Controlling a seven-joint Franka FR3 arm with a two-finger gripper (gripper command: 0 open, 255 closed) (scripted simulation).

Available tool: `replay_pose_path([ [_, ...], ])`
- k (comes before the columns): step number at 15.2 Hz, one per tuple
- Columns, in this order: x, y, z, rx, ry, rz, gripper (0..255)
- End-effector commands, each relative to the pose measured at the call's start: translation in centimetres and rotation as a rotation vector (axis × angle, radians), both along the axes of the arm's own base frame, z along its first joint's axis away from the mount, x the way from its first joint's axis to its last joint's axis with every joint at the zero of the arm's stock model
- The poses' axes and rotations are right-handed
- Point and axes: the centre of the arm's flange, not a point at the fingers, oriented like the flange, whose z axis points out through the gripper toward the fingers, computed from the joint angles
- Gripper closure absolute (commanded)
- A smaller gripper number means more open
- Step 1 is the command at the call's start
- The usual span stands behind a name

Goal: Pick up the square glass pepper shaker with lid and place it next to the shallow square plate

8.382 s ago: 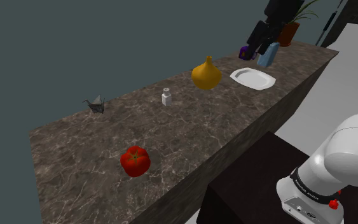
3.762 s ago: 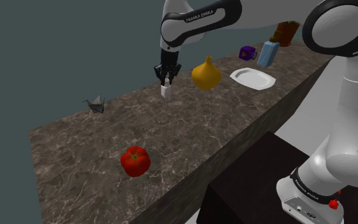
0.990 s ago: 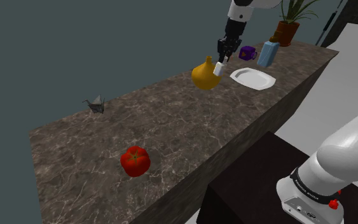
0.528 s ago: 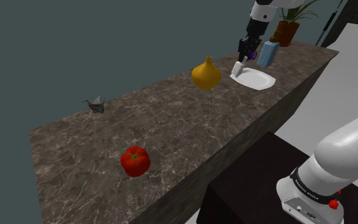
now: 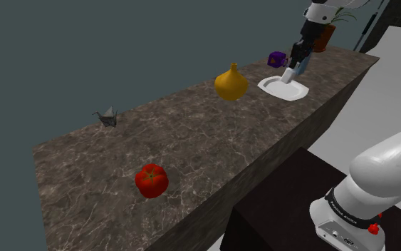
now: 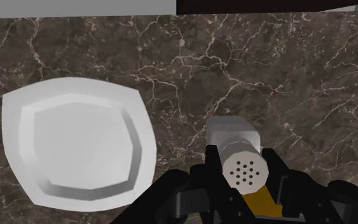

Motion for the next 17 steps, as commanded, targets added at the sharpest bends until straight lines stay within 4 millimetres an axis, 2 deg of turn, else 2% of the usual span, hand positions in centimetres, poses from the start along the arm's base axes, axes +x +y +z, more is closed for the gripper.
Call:
replay_pose_path([
  [1,-1.3,-2.5,0.1,0.0,0.0,0.001,255],
  [9,-6.8,-11.8,0.1,0.0,0.0,0.001,255],
  [17,-6.8,-11.8,-4.1,0.0,0.0,0.001,255],
])
